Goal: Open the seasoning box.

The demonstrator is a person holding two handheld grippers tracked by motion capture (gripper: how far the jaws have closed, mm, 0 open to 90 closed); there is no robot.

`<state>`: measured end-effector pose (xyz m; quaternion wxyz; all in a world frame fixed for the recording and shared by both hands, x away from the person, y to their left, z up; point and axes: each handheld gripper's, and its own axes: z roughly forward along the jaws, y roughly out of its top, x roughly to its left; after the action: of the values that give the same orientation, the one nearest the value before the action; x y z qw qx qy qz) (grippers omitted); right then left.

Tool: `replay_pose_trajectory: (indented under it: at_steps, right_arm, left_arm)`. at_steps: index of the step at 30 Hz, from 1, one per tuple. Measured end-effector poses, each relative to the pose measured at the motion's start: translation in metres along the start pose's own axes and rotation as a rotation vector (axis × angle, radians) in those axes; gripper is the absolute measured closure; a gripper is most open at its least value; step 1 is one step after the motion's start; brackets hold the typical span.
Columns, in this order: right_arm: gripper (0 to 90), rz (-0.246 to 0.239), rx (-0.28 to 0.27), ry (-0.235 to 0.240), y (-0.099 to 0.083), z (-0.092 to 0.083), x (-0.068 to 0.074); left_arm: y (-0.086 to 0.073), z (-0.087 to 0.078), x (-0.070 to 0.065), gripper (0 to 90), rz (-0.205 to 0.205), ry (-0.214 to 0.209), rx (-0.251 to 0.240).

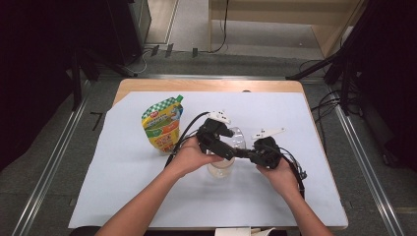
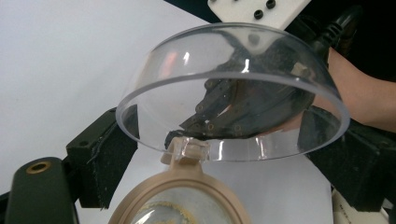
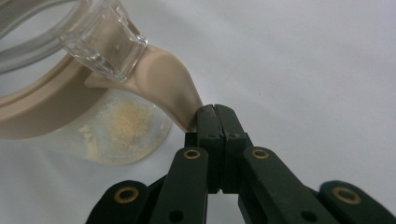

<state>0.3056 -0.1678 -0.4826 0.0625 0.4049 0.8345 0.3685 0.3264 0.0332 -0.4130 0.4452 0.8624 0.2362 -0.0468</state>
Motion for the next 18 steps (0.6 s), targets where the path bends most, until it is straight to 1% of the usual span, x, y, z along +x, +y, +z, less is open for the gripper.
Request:
replay_pose_trajectory:
  at_steps: [2,5,7,9,11,13,18]
  right_arm:
    - [90.0,0.004,0.002,0.003,-0.0002,-0.0005,-0.0002]
    - [90.0,-0.004,0.001,0.009,-0.0005,-0.0006,-0.0011]
    - [90.0,-0.005,0.003,0.010,-0.0006,-0.0007,-0.0013]
    - [90.0,-0.006,0.003,0.007,-0.0006,-0.0005,-0.0016]
    - [89.9,-0.004,0.004,0.006,-0.0006,-0.0001,-0.0019]
    - [90.0,-0.006,0.007,0.008,-0.0005,0.0005,-0.0020]
    - [90.0,0.000,0.008,0.006,-0.0004,0.0017,-0.0020]
  left_arm:
    - [0.0015,0.0020,0.0007,12.4,0.003,-0.008,0.000]
    - [0.0023,0.0040,0.0018,11.9,0.008,-0.012,-0.004]
    - [0.0020,0.0061,0.0030,8.9,-0.001,-0.009,0.000]
    - [0.0018,0.0069,0.0044,6.2,-0.009,-0.014,0.014]
    - [0.0014,0.0068,0.0048,4.4,-0.003,-0.009,0.016]
    - [0.0014,0.0062,0.0050,4.1,0.004,-0.010,0.021]
    - [0.0040,0.0086,0.0061,4.1,0.005,-0.014,0.020]
